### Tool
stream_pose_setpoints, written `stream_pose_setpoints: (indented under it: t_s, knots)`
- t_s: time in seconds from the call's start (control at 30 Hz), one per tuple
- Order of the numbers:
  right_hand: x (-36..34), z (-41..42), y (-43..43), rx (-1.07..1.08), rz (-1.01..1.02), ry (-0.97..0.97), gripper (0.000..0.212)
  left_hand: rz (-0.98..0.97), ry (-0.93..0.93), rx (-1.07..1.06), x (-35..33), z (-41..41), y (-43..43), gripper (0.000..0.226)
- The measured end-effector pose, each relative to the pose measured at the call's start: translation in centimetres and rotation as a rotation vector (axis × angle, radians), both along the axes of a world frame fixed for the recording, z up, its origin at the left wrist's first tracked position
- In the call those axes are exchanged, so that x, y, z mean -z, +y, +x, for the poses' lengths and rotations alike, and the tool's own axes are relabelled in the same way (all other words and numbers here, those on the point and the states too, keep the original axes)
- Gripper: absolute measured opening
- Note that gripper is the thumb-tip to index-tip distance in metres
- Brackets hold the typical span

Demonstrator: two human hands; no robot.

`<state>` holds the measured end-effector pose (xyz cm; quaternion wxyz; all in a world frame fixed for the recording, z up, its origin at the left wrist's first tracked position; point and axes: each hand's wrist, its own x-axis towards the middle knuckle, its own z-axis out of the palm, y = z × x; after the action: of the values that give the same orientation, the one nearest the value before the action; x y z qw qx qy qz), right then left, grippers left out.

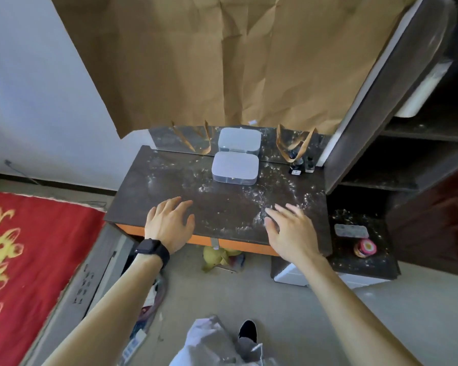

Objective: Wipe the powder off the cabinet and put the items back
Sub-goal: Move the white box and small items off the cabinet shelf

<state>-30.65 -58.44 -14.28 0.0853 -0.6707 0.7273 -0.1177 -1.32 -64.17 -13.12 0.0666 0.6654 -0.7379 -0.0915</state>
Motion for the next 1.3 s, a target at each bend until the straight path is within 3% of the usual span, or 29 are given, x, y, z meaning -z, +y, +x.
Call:
stream_pose_setpoints:
  t_s: [0.3, 0.43, 0.53, 0.63, 0.73, 0.87, 0.97, 1.07, 1.17, 1.3]
  knots:
    - [6.4, 0.3, -10.1, 0.057, 0.328, 0.002, 0.039, 0.376, 0.059, -0.001, 8.0, -2.7, -10.1, 0.047]
    - [8.1, 0.6, -14.4, 0.086, 0.450, -0.055, 0.042, 0.565, 0.239, -0.126, 10.4, -4.2, -15.4, 0.050]
    - [8.9, 1.0, -18.2, 0.213, 0.442, -0.227, 0.049, 0.626, 0.570, -0.319, 11.8, -5.9, -19.6, 0.055]
    - [9.6, 1.5, -22.5, 0.450, 0.442, -0.477, 0.057, 0.621, 0.762, -0.453, 12.6, -7.1, -22.7, 0.059]
    - [10.9, 2.3, -25.9, 0.676, 0.492, -0.710, 0.051, 0.648, 0.827, -0.446, 12.7, -7.8, -24.7, 0.034]
    - [12.2, 3.3, -27.5, 0.843, 0.454, -0.802, 0.043, 0.676, 0.890, -0.471, 13.1, -8.5, -25.4, 0.048]
    - [11.9, 3.5, -27.1, 0.892, 0.394, -0.859, 0.036, 0.616, 0.979, -0.500, 12.4, -8.8, -25.0, 0.037]
    - [10.7, 3.0, -25.8, 0.926, 0.371, -1.187, 0.029, 0.653, 1.158, -0.532, 11.1, -9.2, -24.4, 0.048]
    - [8.5, 2.1, -23.0, 0.964, 0.333, -1.557, 0.038, 0.779, 1.303, -0.514, 9.6, -9.5, -23.4, 0.051]
    - [6.6, 1.1, -18.0, 1.012, 0.242, -1.723, 0.058, 1.004, 1.357, -0.460, 8.2, -11.1, -21.1, 0.065]
